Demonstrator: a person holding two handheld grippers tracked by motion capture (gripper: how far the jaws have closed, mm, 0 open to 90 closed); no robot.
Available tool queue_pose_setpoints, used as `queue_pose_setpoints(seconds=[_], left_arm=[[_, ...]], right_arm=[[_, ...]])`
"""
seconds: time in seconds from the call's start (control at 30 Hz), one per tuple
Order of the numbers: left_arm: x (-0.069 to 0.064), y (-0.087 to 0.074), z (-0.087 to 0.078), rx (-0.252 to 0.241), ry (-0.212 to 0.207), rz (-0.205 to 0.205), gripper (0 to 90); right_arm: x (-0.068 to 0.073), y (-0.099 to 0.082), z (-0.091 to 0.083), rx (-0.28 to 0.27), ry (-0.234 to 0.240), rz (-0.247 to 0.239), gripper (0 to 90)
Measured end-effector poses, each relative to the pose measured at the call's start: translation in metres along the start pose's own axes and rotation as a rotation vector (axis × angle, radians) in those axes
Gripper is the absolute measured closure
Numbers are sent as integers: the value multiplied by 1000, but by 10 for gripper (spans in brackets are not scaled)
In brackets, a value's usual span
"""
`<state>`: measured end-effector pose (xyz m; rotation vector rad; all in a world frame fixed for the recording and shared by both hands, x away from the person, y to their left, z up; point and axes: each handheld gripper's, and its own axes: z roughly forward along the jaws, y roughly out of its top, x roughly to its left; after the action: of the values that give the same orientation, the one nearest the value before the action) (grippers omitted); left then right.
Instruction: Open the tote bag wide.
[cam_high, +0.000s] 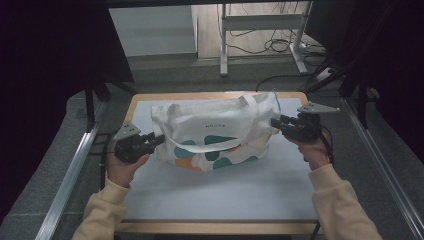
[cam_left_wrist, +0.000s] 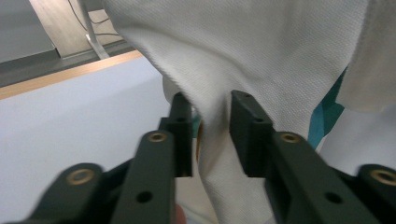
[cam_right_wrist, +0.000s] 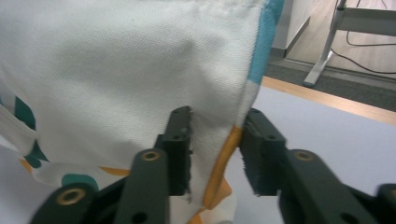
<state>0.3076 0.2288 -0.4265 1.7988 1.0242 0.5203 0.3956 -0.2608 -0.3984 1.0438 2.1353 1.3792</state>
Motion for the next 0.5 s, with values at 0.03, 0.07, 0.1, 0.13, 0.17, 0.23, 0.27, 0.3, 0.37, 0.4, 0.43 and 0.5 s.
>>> queue_pose_setpoints(seconds=[0.03,0.07,0.1,0.13,0.17,0.23,0.27,0.3,0.37,0.4,0.43,0.5], left_arm=[[-1,-1,-1,-5,-4,4,788],[-1,-1,-1,-8,-4,7,796],[-1,-1,-2,-12,-5,10,802],[-2,-2,-3,-16,-4,9,809],[-2,-2,-3,-16,-4,9,814],[-2,-3,-5,-18,-8,11,819],[-3,-4,-6,-19,-10,13,819],[-4,-6,-9,-25,-9,20,821],[-5,-7,-11,-30,-9,24,822],[-7,-9,-15,-44,-9,28,822],[-8,-11,-17,-47,-10,30,822],[-9,-15,-19,-56,-13,29,822]], right_arm=[[-1,-1,-1,-6,-6,-4,752],[-1,-2,-2,-14,-6,-4,788],[-1,-3,-3,-23,-5,-4,816],[-1,-3,-5,-31,-5,-8,836],[1,-3,-6,-38,-6,-14,847],[4,-4,-9,-42,-15,-36,856],[4,-4,-9,-42,-15,-36,856],[8,-6,-12,-51,-28,-59,858],[13,-8,-17,-67,-40,-84,859],[15,-10,-20,-75,-45,-96,859],[16,-12,-23,-87,-46,-104,860],[19,-17,-27,-103,-49,-113,860]])
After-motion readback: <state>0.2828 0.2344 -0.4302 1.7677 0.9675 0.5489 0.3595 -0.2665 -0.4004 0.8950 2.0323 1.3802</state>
